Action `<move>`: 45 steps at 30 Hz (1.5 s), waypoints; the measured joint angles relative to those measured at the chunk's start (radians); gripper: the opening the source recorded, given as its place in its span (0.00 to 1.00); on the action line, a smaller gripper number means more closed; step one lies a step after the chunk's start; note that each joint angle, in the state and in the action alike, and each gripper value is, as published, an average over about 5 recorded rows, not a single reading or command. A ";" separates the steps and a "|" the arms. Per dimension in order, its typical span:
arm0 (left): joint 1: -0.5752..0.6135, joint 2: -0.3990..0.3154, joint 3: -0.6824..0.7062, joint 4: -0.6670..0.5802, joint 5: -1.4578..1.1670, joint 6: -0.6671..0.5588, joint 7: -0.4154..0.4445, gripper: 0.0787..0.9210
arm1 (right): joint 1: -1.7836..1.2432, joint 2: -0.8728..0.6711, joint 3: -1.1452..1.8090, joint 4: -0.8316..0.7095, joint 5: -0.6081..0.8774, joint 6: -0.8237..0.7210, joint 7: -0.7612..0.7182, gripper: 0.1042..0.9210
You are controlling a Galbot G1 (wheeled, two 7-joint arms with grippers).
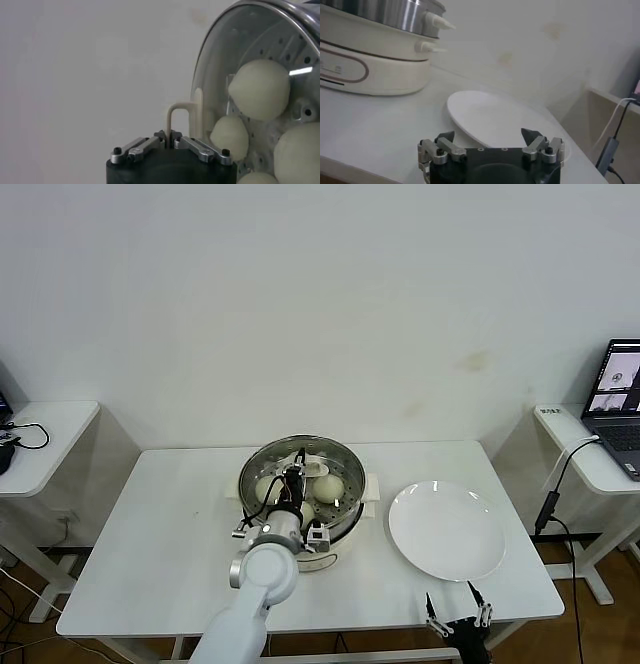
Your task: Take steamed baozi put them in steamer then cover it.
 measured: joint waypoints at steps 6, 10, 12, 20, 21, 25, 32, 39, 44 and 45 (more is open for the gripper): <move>0.006 -0.005 -0.003 0.002 -0.007 0.000 -0.009 0.07 | 0.000 0.000 0.007 0.000 -0.002 0.001 -0.002 0.88; 0.009 -0.006 0.000 -0.004 -0.016 0.000 -0.017 0.17 | 0.000 0.000 0.008 0.000 -0.002 0.001 -0.002 0.88; 0.013 -0.004 0.001 -0.010 -0.020 0.000 -0.019 0.24 | 0.000 0.000 0.009 0.000 -0.002 0.001 -0.002 0.88; 0.043 0.017 0.002 -0.054 -0.038 0.002 -0.023 0.51 | -0.001 0.000 0.014 0.000 -0.004 0.001 -0.003 0.88; 0.050 0.021 0.001 -0.064 -0.041 0.002 -0.025 0.54 | -0.001 0.000 0.014 0.000 -0.005 0.001 -0.003 0.88; 0.083 0.040 -0.005 -0.108 -0.054 -0.001 -0.033 0.69 | -0.003 -0.001 0.015 0.000 -0.006 0.001 -0.004 0.88; 0.172 0.089 -0.029 -0.231 -0.104 -0.013 -0.060 0.87 | -0.007 -0.010 0.017 -0.001 -0.002 0.001 -0.005 0.88; 0.338 0.130 -0.098 -0.387 -0.288 -0.047 -0.158 0.88 | -0.022 -0.035 0.019 0.004 0.025 0.000 -0.012 0.88; 0.484 0.153 -0.201 -0.435 -0.573 -0.120 -0.284 0.88 | -0.025 -0.056 0.009 0.008 0.057 -0.007 -0.020 0.88; 0.513 0.157 -0.226 -0.439 -0.640 -0.137 -0.306 0.88 | -0.027 -0.060 0.005 0.010 0.063 -0.009 -0.021 0.88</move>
